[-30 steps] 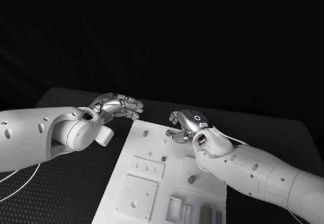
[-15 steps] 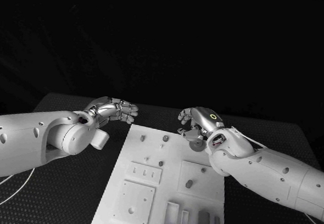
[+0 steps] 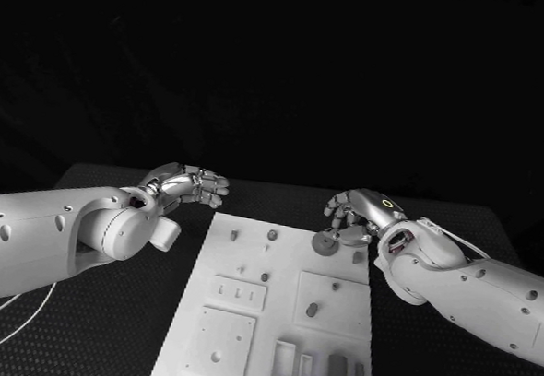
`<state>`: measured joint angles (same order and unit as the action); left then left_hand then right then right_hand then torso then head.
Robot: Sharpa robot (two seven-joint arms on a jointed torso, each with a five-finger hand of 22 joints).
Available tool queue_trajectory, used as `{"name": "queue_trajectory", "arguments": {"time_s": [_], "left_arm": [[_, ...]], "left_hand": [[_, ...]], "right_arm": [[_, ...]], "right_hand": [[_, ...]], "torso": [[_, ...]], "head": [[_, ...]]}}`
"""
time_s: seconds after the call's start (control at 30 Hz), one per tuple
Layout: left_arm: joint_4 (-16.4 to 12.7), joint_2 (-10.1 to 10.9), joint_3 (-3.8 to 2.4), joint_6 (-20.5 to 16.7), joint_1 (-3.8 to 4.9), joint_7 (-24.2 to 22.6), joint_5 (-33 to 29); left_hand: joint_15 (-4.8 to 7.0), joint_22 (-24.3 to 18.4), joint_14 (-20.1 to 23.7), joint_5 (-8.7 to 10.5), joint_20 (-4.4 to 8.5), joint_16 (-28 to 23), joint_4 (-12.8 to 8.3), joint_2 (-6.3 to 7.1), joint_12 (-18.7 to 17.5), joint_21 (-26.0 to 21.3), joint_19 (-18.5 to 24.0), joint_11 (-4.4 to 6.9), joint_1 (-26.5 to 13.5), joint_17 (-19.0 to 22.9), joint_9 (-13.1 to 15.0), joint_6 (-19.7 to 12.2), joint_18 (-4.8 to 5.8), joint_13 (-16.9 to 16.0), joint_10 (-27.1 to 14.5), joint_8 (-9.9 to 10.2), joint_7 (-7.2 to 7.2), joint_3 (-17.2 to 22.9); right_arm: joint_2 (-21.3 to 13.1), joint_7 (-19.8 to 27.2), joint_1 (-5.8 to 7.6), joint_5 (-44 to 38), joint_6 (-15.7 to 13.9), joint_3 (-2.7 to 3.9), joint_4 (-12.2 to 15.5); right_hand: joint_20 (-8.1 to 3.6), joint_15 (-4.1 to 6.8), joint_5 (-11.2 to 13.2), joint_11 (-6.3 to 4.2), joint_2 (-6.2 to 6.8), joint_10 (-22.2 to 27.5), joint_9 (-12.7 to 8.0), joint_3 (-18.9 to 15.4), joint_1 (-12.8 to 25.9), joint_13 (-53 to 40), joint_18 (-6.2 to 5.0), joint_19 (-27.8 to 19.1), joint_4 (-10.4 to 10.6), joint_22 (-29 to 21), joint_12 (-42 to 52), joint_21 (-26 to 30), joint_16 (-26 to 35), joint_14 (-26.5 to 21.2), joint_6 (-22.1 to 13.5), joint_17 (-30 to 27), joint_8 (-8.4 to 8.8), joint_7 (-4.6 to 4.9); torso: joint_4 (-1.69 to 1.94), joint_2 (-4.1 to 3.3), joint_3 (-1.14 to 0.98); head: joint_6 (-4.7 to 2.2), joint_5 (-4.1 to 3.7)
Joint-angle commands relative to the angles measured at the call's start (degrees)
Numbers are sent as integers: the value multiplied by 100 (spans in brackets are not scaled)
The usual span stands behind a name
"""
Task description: Assemble the parts on the task board
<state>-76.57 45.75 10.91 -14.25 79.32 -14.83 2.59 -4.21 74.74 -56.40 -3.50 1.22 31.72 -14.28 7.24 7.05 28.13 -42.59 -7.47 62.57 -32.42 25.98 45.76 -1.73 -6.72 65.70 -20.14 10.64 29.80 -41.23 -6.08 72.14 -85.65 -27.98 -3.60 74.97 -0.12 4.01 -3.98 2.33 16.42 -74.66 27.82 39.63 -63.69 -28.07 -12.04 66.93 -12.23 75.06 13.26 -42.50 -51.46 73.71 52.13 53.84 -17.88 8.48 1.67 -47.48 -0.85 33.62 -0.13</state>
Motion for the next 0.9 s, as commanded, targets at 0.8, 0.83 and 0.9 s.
{"name": "queue_trajectory", "arguments": {"time_s": [0.8, 0.83, 0.9], "left_arm": [[-29, -44, -3, 65, 5, -30, 21], [-19, -56, -2, 74, 5, -32, 23], [-17, -64, -1, 77, 4, -31, 24]], "left_hand": [[-25, 8, 12, 19, 3, -47, 4, 7, 14, 33, 58, 4, -24, -19, 18, 5, -50, -21, 55, 30, -6, 31], [-24, 8, 11, 19, 3, -47, 2, 7, 9, 33, 58, 0, -22, -21, 18, -3, -50, -20, 47, 35, -2, 33], [-24, 8, 11, 18, 3, -47, 1, 6, 7, 34, 57, -1, -20, -21, 18, -5, -50, -20, 45, 37, -1, 34]], "right_arm": [[414, 212, -84, 86, 1239, 1, -939], [421, 215, -84, 86, 1252, 1, -960], [431, 222, -91, 86, 1273, 1, -985]], "right_hand": [[-228, -14, -27, 0, -191, 1477, 32, -395, 206, -4734, -296, -262, -59, 106, 4642, -1774, -1847, -439, -184, 1198, 242, 27], [-228, -9, -45, -6, -204, 1485, 39, -369, 204, -4726, -296, -265, -47, 104, 4654, -1779, -1848, -440, -155, 1198, 228, 21], [-229, 0, -38, -15, -219, 1490, 47, -326, 192, -4713, -296, -264, -36, 103, 4674, -1789, -1853, -437, -123, 1200, 213, 10]], "torso": [[-16, 2, 4], [-17, 1, 4], [-10, 0, 3]], "head": [[63, -53], [66, -52], [77, -65]]}}
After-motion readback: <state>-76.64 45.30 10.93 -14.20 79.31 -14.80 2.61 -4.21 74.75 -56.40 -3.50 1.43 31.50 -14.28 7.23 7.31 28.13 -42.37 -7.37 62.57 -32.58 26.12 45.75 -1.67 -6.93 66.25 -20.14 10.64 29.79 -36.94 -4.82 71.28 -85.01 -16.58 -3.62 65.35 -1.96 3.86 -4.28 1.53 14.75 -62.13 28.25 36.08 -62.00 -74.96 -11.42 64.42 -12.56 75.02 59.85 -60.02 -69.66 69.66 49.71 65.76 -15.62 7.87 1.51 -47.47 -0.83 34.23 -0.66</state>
